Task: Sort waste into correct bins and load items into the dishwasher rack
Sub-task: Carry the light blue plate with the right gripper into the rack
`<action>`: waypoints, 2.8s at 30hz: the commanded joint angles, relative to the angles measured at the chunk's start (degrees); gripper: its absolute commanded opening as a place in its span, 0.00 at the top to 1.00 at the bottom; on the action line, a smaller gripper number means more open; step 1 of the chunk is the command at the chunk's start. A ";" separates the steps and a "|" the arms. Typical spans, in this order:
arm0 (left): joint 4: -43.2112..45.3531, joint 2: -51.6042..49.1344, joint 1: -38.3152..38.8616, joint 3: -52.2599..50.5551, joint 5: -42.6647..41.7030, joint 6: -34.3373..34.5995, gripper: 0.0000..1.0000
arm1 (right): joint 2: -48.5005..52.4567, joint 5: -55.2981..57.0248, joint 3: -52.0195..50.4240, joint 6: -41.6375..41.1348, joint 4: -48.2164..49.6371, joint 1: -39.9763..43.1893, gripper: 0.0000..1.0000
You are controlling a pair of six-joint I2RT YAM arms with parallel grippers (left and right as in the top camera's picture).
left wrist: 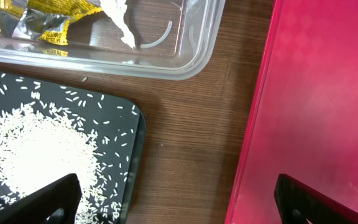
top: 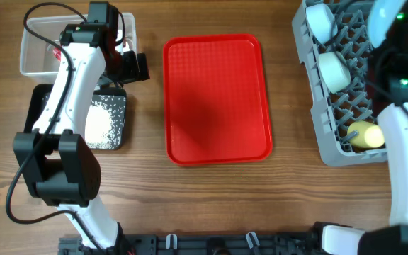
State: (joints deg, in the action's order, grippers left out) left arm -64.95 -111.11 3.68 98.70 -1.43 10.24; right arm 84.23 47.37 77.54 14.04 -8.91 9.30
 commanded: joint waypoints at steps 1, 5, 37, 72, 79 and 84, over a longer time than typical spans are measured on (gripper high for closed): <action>-0.04 -0.46 -0.37 -0.28 -0.46 0.72 0.00 | 5.09 -8.85 0.02 5.57 0.76 5.05 0.96; -0.04 -0.46 -0.37 -0.28 -0.46 0.72 0.00 | 10.91 -12.74 0.02 16.35 0.81 5.95 0.96; -0.04 -0.46 -0.37 -0.28 -0.46 0.72 0.00 | 22.12 -16.41 -0.17 20.17 19.43 4.52 0.00; -0.04 -0.46 -0.37 -0.28 -0.46 0.72 0.00 | -12.22 -32.48 -0.68 -8.04 -21.18 -3.82 0.00; -0.04 -0.46 -0.37 -0.28 -0.46 0.72 0.00 | -28.57 -32.46 -7.76 -8.02 -25.05 -7.96 0.00; -0.04 -0.46 -0.37 -0.28 -0.46 0.72 0.00 | -44.15 -32.46 -16.81 -8.07 -25.35 -12.90 0.00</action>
State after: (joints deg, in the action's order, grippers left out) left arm -64.97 -111.11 3.68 98.61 -1.43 10.24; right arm 47.68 15.18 65.63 6.22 -33.82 -2.15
